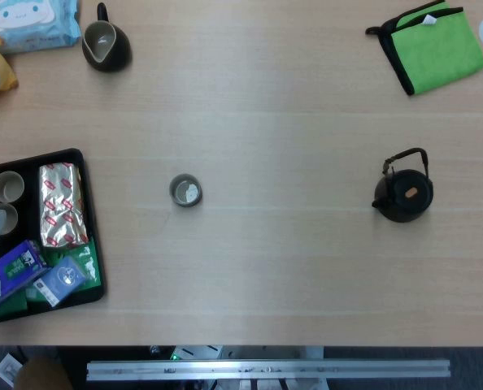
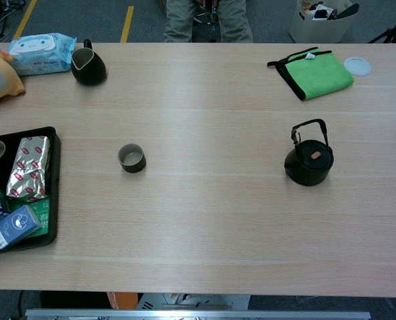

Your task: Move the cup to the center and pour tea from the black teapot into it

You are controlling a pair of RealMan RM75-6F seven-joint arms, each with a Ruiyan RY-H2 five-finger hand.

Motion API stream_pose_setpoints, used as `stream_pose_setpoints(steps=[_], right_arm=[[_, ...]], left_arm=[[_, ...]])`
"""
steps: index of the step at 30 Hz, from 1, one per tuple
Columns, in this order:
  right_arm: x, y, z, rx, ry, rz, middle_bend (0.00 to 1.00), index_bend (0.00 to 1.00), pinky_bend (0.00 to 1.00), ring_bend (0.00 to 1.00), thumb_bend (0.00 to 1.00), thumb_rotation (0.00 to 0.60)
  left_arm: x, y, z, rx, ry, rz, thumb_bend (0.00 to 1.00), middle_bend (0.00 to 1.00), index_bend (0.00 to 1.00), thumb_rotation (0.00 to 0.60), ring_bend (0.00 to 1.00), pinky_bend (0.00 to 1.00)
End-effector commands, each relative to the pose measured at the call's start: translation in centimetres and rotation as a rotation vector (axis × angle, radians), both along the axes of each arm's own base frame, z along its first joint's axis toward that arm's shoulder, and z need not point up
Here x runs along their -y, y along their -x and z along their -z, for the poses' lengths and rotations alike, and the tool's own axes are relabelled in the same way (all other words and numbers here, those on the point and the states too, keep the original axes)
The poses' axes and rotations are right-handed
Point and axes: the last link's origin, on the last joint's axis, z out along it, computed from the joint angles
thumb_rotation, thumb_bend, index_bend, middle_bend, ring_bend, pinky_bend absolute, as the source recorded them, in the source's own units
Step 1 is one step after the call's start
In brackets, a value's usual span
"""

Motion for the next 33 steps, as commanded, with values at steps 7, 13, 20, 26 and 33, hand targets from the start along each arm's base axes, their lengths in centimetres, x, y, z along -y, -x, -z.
stream_pose_setpoints(steps=[7, 13, 20, 26, 33], right_arm=[[0.7, -0.8, 0.0, 0.017, -0.014, -0.035, 0.23, 0.14, 0.0, 0.05, 0.23, 0.6], [2.5, -1.8, 0.8, -0.008, -0.118, -0.051, 0.23, 0.14, 0.0, 0.06, 0.23, 0.6], [6.0, -3.7, 2.7, -0.003, -0.203, -0.107, 0.23, 0.15, 0.0, 0.08, 0.13, 0.6], [8.8, -5.2, 5.1, 0.016, -0.29, -0.125, 0.24, 0.14, 0.0, 0.09, 0.05, 0.6], [11.1, -6.7, 8.3, 0.026, -0.375, -0.14, 0.28, 0.15, 0.0, 0.14, 0.0, 0.6]], left_arm=[[0.0, -0.2, -0.2, 0.002, -0.007, 0.009, 0.27, 0.19, 0.14, 0.6, 0.15, 0.08], [0.1, -0.2, -0.3, -0.002, -0.008, 0.007, 0.27, 0.19, 0.14, 0.6, 0.15, 0.08], [0.5, 0.1, -0.8, 0.002, -0.026, -0.006, 0.27, 0.19, 0.14, 0.6, 0.15, 0.08], [0.6, 0.2, -1.0, -0.001, -0.028, -0.013, 0.27, 0.19, 0.14, 0.6, 0.15, 0.08], [0.4, 0.4, -0.9, -0.004, -0.025, -0.025, 0.27, 0.19, 0.14, 0.6, 0.15, 0.08]])
